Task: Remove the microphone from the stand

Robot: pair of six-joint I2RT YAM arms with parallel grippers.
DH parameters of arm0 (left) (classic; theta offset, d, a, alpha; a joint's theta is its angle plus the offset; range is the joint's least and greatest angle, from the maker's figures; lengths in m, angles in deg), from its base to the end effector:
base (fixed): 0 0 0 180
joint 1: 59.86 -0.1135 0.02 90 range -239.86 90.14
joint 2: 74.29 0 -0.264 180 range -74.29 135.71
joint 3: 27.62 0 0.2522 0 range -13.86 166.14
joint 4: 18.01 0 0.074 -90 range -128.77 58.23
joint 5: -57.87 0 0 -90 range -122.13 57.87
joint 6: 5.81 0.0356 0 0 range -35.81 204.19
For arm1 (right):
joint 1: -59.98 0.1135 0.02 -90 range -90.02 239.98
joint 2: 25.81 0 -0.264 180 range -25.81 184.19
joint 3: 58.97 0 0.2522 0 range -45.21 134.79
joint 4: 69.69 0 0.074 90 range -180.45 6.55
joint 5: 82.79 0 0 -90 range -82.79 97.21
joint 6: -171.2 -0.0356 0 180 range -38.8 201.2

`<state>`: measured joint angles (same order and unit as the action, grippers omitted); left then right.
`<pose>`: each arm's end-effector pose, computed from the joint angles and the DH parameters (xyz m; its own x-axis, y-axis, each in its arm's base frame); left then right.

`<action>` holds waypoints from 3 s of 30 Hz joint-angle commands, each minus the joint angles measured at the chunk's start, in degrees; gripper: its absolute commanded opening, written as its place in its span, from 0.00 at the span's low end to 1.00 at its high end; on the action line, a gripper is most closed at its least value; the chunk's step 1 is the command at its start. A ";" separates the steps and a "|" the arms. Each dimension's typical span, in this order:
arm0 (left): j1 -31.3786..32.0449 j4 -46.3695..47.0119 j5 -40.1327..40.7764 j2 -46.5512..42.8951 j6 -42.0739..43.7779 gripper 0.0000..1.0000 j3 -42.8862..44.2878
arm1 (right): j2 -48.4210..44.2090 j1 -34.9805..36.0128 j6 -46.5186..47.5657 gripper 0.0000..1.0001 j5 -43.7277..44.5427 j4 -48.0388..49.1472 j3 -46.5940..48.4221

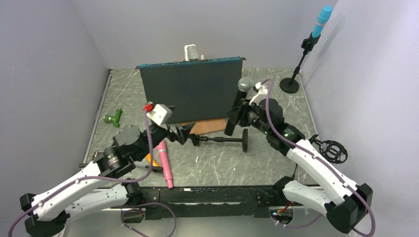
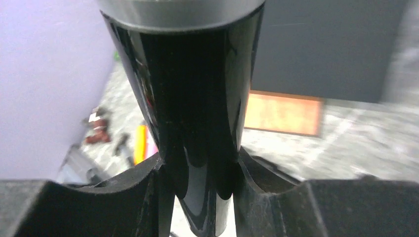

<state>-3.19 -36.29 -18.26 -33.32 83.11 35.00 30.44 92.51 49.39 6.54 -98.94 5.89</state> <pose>0.0969 -0.1319 0.3860 0.0195 -0.0629 -0.9978 0.6802 0.7323 -0.0329 0.1897 0.1215 0.3321 -0.5408 0.2802 -0.7931 -0.3081 0.8113 0.4968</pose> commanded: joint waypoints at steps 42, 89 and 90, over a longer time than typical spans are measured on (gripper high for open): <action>0.29 11.61 25.13 -11.53 7.12 1.00 -5.90 | 43.51 31.45 -6.86 0.91 6.55 7.83 19.82; 0.29 12.04 25.04 -15.44 6.58 0.98 -6.16 | 27.92 31.85 -8.84 0.00 39.64 2.71 12.64; 0.29 12.08 24.88 -15.69 6.52 0.98 -6.21 | 25.01 31.04 -8.73 0.00 37.16 4.76 11.20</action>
<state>-3.13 -25.62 6.72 -47.92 89.49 28.51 68.47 126.02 37.28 52.03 -108.16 21.29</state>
